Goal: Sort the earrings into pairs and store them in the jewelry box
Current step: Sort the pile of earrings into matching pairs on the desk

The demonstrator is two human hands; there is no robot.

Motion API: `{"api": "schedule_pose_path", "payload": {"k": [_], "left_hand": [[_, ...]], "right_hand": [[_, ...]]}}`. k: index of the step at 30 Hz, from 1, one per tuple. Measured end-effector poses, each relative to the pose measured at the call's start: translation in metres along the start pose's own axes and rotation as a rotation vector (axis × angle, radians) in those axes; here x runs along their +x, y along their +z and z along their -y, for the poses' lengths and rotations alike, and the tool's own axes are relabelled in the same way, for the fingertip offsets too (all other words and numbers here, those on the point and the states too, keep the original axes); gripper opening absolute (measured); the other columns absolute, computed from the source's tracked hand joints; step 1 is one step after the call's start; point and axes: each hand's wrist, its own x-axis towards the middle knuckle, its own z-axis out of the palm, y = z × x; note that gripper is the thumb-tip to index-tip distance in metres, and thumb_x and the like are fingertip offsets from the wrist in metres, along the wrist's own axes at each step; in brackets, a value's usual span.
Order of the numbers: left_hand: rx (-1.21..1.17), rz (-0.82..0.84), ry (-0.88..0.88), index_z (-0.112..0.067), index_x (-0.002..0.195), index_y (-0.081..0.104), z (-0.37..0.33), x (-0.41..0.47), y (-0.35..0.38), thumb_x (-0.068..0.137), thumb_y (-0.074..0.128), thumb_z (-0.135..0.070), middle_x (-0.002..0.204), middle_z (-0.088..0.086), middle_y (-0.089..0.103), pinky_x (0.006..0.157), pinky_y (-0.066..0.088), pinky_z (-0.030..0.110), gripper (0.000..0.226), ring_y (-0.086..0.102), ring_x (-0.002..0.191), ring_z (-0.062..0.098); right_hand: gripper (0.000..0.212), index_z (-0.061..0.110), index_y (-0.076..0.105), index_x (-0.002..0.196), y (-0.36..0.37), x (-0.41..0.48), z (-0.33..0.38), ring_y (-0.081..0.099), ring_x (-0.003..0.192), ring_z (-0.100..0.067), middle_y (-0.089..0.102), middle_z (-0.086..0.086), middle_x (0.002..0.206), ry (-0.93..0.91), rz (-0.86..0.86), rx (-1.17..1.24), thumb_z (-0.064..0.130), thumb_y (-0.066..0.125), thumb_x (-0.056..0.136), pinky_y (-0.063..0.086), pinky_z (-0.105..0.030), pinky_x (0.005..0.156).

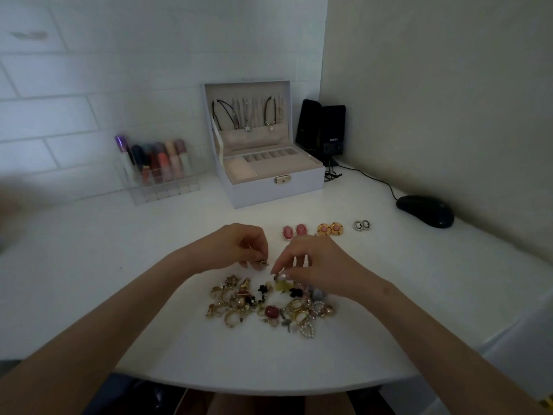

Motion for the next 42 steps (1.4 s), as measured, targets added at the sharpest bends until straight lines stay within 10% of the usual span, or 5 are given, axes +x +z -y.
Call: {"api": "schedule_pose_path", "payload": {"k": [13,20,25,32,42], "left_hand": [[0.139,-0.068,-0.043,-0.018,0.086,0.065,0.018,-0.024,-0.01,0.076,0.073,-0.012,0.086,-0.009,0.065,0.063,0.044,0.008,0.014,0.058,0.072,-0.002],[0.208,-0.081,-0.016,-0.017,0.096,0.061,0.022,-0.033,-0.011,0.078,0.071,-0.011,0.094,-0.01,0.061,0.062,0.041,0.007,0.022,0.055,0.075,-0.006],[0.255,-0.395,0.092,-0.022,0.08,0.054,0.014,-0.061,-0.011,0.077,0.072,-0.026,0.078,-0.012,0.057,0.06,0.04,0.009,0.018,0.054,0.07,0.006],[0.303,-0.051,0.291,-0.047,0.082,0.058,0.025,-0.096,0.005,0.075,0.06,-0.058,0.088,-0.017,0.052,0.072,0.043,0.018,0.013,0.05,0.085,0.002],[0.328,-0.09,0.338,-0.038,0.083,0.062,0.031,-0.092,0.017,0.078,0.057,-0.052,0.092,-0.021,0.048,0.073,0.043,0.021,0.016,0.047,0.086,0.0]], "right_hand": [[0.014,0.031,0.072,0.095,0.027,0.014,0.028,0.046,0.088,-0.01,0.057,0.005,0.09,-0.152,0.144,-0.25,0.034,0.066,0.083,0.04,-0.027,0.078],[0.022,0.025,0.069,0.09,0.044,0.025,0.044,0.048,0.076,-0.008,0.044,0.015,0.073,-0.111,0.099,-0.398,0.045,0.065,0.08,0.031,-0.021,0.059],[0.019,0.022,0.065,0.087,0.047,0.026,0.043,0.05,0.079,-0.01,0.055,0.009,0.084,-0.074,0.089,-0.379,0.04,0.064,0.082,0.037,-0.026,0.067],[0.006,0.023,0.065,0.087,0.05,0.022,0.041,0.052,0.086,-0.012,0.059,0.007,0.091,-0.036,0.039,-0.328,0.025,0.061,0.083,0.043,-0.027,0.078],[0.005,0.021,0.065,0.082,0.046,0.018,0.039,0.047,0.065,-0.001,0.067,0.008,0.089,-0.017,0.031,-0.254,0.018,0.062,0.08,0.039,-0.022,0.066]]}}
